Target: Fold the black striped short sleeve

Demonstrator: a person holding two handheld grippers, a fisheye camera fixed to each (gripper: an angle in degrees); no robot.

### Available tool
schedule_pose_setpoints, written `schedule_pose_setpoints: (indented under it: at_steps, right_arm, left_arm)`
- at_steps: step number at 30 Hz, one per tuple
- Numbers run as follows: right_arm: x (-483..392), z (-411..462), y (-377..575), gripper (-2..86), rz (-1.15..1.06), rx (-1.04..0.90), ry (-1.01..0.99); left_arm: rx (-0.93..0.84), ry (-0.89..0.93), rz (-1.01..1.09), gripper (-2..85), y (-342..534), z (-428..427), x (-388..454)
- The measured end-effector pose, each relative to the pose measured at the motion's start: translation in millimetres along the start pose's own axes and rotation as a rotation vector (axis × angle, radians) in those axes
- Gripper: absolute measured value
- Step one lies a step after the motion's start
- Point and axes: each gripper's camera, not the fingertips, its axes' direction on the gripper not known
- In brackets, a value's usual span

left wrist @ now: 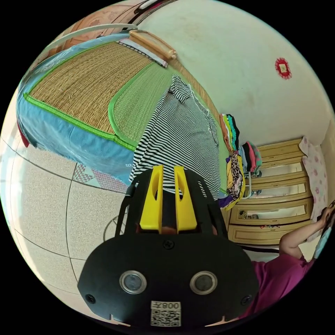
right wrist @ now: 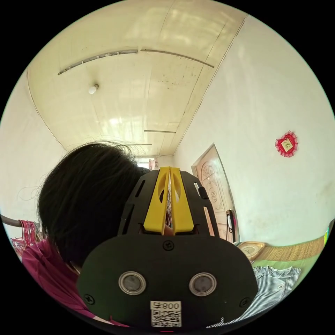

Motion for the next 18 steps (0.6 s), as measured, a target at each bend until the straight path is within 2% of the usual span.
schedule_pose_setpoints:
  at_steps: [11, 18]
  right_arm:
    - [-2, -5, 22, 0.0, 0.056, -0.002, -0.022]
    - [18, 2, 35, 0.0, 0.068, 0.006, -0.008]
  left_arm:
    - [-0.104, 0.017, -0.081, 9.2, -14, 27, -61]
    - [-0.137, 0.045, -0.055, 4.0, -17, 34, -76]
